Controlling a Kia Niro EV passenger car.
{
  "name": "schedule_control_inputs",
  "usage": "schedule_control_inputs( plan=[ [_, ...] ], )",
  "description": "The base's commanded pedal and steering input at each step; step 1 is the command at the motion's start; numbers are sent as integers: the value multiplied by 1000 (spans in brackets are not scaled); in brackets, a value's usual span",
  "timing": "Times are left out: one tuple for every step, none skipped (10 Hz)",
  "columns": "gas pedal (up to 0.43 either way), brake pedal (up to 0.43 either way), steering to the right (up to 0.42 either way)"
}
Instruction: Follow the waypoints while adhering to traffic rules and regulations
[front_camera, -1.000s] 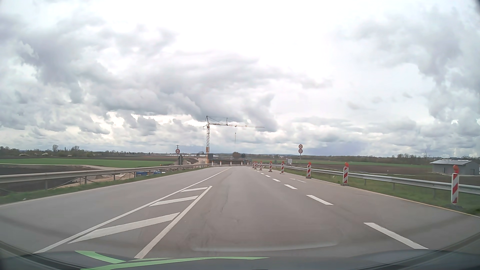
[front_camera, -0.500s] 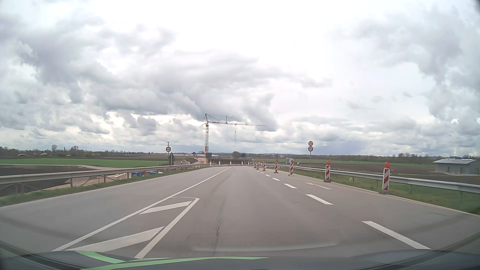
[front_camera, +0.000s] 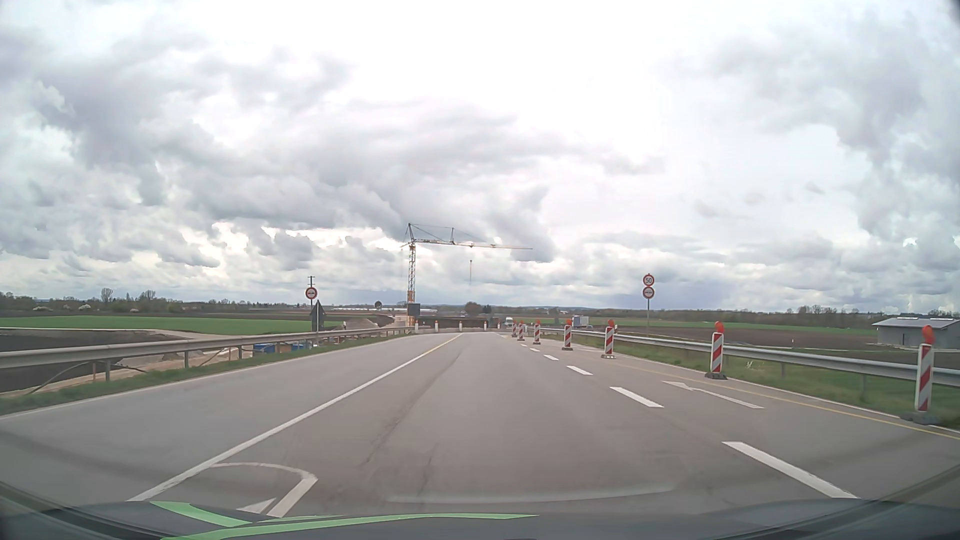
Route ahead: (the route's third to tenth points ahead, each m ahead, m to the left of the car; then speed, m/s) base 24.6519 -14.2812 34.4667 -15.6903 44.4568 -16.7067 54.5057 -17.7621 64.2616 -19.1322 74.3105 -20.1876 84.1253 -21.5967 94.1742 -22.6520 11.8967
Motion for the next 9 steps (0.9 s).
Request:
schedule_control_inputs(
  plan=[
    [59, 0, 1],
    [59, 0, 1],
    [59, 0, 1],
    [59, 0, 1],
    [59, 0, 1],
    [59, 0, 1],
    [67, 0, 1],
    [67, 0, 1],
    [67, 0, 1]
  ],
)
